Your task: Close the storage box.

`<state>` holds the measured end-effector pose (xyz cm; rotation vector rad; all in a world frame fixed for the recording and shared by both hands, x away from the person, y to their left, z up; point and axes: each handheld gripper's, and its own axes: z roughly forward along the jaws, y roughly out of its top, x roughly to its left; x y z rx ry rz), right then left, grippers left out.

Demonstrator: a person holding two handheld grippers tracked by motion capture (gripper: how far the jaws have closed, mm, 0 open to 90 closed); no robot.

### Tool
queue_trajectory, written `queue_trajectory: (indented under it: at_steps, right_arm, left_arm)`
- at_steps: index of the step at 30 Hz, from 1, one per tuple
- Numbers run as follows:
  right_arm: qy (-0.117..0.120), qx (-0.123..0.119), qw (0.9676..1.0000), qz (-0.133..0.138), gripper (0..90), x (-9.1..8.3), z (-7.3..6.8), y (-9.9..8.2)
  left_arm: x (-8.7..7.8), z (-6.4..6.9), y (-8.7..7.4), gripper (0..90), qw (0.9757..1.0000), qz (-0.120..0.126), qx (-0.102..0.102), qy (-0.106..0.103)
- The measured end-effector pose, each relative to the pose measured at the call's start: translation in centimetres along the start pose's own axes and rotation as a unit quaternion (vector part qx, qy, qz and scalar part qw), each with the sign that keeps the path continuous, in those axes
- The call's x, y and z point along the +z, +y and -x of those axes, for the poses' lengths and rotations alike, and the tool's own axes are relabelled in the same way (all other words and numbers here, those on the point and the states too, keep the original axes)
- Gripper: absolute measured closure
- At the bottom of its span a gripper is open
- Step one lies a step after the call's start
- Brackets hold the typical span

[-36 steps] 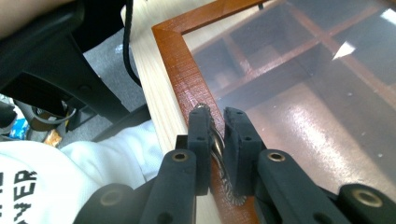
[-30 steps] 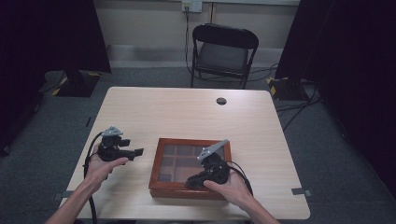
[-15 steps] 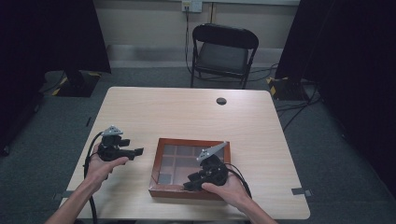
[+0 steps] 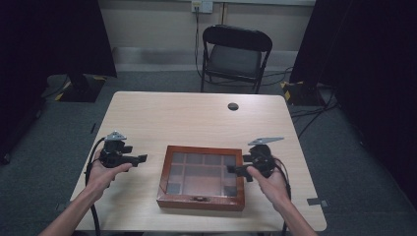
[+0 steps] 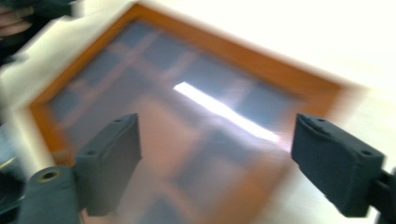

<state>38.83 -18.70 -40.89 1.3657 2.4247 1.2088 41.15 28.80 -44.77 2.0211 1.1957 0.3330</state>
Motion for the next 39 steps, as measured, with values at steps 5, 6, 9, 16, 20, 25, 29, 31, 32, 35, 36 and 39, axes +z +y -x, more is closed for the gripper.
queue_trajectory:
  at_steps: [5,6,9,16,20,25,29,31,32,35,36,39]
  right_arm:
    - [-0.053,0.058,0.9967,0.022,15.0,-1.0,5.6,-2.7]
    - [-0.053,0.058,0.9967,0.022,15.0,-1.0,5.6,-2.7]
    - [-0.085,0.087,0.9926,0.008,15.0,-1.0,7.4,-3.6]
    - [-0.163,0.101,0.9811,-0.027,14.9,0.0,9.1,-5.4]
    - [-0.188,0.100,0.9765,-0.036,14.3,0.6,9.6,-6.2]
    - [-0.234,0.058,0.9706,-0.010,9.4,1.5,9.1,-6.8]
    - [-0.240,0.045,0.9696,0.008,0.0,2.2,8.9,-7.3]
    - [-0.237,0.038,0.9704,0.020,0.0,2.3,9.0,-7.5]
    - [-0.236,0.036,0.9708,0.022,0.0,2.4,9.0,-7.6]
    - [-0.237,0.036,0.9706,0.025,0.0,2.4,9.1,-7.5]
    - [-0.236,0.036,0.9708,0.025,0.0,2.4,9.1,-7.6]
    - [-0.236,0.036,0.9707,0.025,0.0,2.4,9.1,-7.6]
  left_arm:
    - [0.3,-0.8,-0.9,20.4,0.9998,-0.018,-0.004,0.004]
    - [0.4,-0.9,-1.0,20.4,0.9998,-0.019,-0.008,0.004]
    - [0.7,-1.2,-1.3,19.6,0.9996,-0.024,-0.012,0.010]
    - [1.1,-1.9,-2.0,19.3,0.9987,-0.040,-0.020,0.024]
    - [1.6,-2.2,-2.6,19.0,0.9981,-0.049,-0.020,0.032]
    - [2.4,-2.1,-3.0,18.8,0.9975,-0.047,0.012,0.051]
    - [2.6,-2.1,-3.4,15.4,0.9972,-0.031,0.025,0.063]
    - [2.8,-1.9,-3.7,13.5,0.9969,-0.021,0.031,0.069]
    - [2.9,-1.9,-3.8,10.8,0.9970,-0.018,0.034,0.067]
    - [3.5,-1.8,-4.1,1.8,0.9970,-0.003,0.036,0.069]
    - [3.6,-1.7,-4.0,0.5,0.9970,-0.002,0.033,0.070]
    - [3.6,-1.7,-4.0,0.0,0.9969,-0.003,0.029,0.073]
